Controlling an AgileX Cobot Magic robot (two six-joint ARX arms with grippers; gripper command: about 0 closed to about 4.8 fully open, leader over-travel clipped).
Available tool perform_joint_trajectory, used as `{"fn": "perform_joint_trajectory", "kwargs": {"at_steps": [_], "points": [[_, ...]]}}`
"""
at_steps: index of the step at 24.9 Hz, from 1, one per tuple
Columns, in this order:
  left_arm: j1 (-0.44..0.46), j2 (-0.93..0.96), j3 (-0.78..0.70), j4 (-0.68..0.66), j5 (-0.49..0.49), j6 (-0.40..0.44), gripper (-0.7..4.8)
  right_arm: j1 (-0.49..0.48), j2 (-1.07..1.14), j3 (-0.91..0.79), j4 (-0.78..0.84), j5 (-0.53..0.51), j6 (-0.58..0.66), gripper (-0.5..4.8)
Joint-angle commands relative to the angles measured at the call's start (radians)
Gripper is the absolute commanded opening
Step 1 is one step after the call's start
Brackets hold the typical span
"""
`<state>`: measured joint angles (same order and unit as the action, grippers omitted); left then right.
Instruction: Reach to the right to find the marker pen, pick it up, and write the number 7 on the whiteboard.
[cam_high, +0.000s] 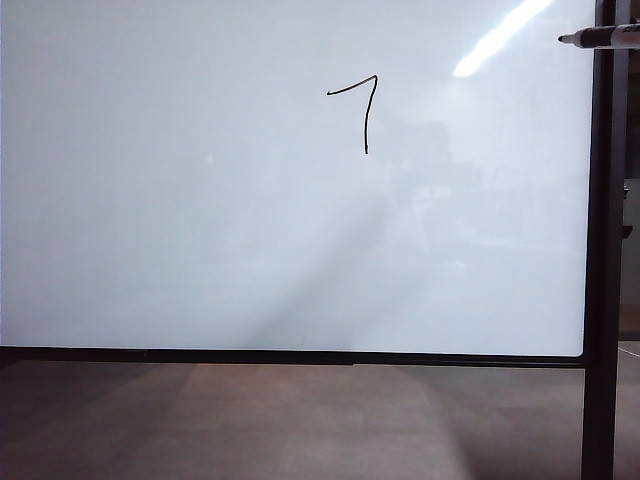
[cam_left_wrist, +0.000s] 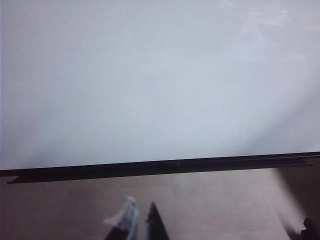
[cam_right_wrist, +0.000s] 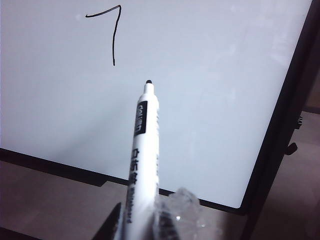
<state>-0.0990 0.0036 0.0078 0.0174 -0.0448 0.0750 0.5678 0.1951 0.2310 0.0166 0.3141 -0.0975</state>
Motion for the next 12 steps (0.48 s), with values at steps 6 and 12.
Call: {"fn": "perform_joint_trajectory", "kwargs": {"at_steps": [6, 12], "points": [[0.0, 0.0, 0.001, 0.006, 0.004, 0.002, 0.3, -0.07, -0.04, -0.049, 0.014, 0.003, 0.004, 0.03], [0.0, 0.0, 0.001, 0.006, 0.005, 0.002, 0.3, -0.253, -0.116, -0.117, -0.001, -0.175, 0.004, 0.03]]}}
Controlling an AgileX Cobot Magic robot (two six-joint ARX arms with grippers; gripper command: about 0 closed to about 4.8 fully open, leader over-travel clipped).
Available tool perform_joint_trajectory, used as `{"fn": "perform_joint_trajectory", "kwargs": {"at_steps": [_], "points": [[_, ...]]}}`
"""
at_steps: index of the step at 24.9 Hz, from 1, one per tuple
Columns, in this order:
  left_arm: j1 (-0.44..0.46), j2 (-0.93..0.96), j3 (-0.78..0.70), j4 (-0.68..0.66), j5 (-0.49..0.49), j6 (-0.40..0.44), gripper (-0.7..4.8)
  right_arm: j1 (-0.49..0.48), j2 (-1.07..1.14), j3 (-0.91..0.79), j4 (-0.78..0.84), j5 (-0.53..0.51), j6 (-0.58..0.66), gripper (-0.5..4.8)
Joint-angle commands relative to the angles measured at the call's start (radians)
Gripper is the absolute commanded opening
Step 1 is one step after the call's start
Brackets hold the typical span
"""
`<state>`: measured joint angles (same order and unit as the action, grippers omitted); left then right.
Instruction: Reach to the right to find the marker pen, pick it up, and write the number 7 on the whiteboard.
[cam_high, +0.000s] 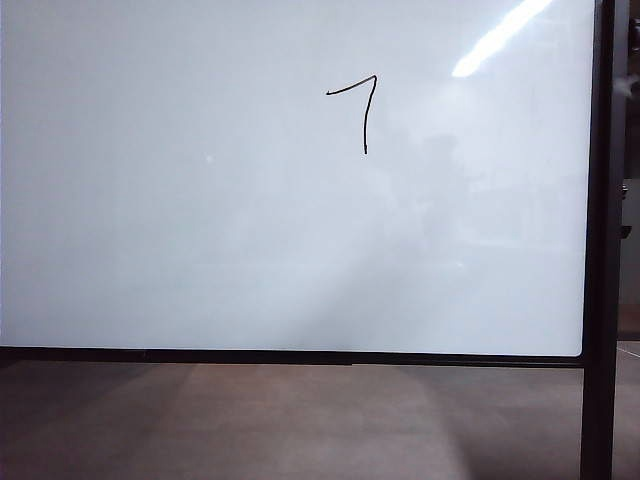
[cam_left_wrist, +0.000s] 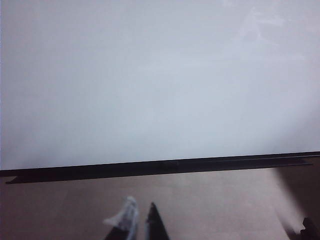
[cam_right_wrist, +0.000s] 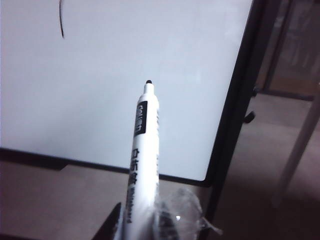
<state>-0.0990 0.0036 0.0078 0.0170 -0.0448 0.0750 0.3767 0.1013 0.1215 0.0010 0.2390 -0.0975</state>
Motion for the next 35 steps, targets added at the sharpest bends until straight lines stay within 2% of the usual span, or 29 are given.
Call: {"fn": "perform_joint_trajectory", "kwargs": {"at_steps": [1, 5, 10, 15, 19, 31, 35], "points": [[0.0, 0.0, 0.001, 0.006, 0.004, 0.002, 0.3, -0.102, -0.038, -0.014, 0.01, -0.126, 0.004, 0.03], [0.0, 0.0, 0.001, 0.006, 0.004, 0.002, 0.3, -0.215, -0.103, -0.041, 0.006, -0.142, 0.005, 0.03], [0.0, 0.0, 0.001, 0.005, 0.004, 0.001, 0.3, -0.271, -0.099, -0.076, 0.035, -0.133, 0.023, 0.03], [0.0, 0.0, 0.001, 0.006, 0.004, 0.0, 0.3, -0.272, -0.099, -0.116, 0.093, -0.133, 0.082, 0.03], [0.0, 0.0, 0.001, 0.006, 0.004, 0.0, 0.3, -0.273, -0.099, -0.116, 0.11, -0.133, 0.083, 0.03], [0.0, 0.0, 0.001, 0.006, 0.004, 0.0, 0.3, -0.275, -0.099, -0.116, 0.105, -0.133, 0.101, 0.03], [0.0, 0.0, 0.001, 0.006, 0.004, 0.0, 0.3, -0.309, -0.099, -0.116, 0.082, -0.145, 0.101, 0.03]]}}
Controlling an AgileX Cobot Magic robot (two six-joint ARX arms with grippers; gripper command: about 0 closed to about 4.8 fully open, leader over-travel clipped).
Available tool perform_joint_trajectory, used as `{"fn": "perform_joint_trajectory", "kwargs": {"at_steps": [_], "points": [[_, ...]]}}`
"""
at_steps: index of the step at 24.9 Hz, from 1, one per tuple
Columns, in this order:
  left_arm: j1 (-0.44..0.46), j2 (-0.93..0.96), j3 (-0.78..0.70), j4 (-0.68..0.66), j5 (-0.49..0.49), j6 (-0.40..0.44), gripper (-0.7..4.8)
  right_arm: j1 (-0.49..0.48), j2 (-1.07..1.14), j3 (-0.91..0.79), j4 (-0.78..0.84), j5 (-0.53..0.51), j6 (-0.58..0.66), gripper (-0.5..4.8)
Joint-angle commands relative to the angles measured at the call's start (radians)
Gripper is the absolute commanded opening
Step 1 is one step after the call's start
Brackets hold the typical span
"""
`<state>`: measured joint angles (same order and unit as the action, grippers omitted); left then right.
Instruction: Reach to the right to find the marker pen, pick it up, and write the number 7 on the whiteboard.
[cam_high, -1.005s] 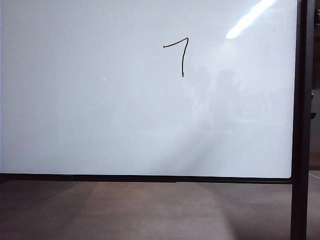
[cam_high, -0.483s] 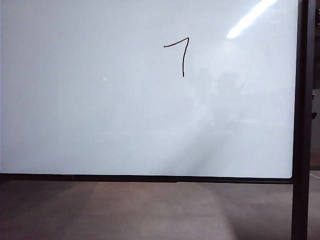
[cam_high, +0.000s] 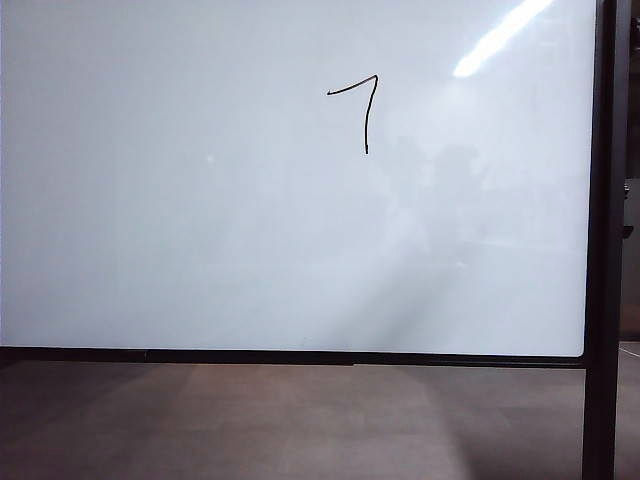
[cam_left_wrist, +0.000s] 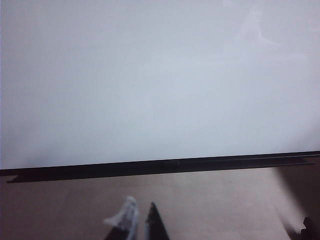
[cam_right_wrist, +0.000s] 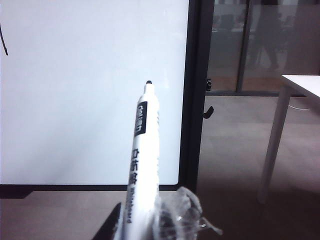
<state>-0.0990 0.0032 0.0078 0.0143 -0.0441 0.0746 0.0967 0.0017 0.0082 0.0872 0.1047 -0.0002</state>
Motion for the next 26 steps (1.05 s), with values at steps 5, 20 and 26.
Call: {"fn": "perform_joint_trajectory", "kwargs": {"at_steps": [5, 20, 26], "points": [[0.0, 0.001, 0.001, 0.008, 0.003, 0.0, 0.3, -0.068, 0.0, -0.003, -0.01, -0.048, 0.004, 0.03], [0.0, 0.001, 0.001, 0.008, 0.003, 0.0, 0.3, -0.068, 0.0, -0.003, -0.009, -0.048, 0.004, 0.03], [0.001, 0.001, 0.001, 0.008, 0.003, 0.0, 0.3, -0.067, 0.0, -0.003, -0.009, -0.048, 0.004, 0.03]]}}
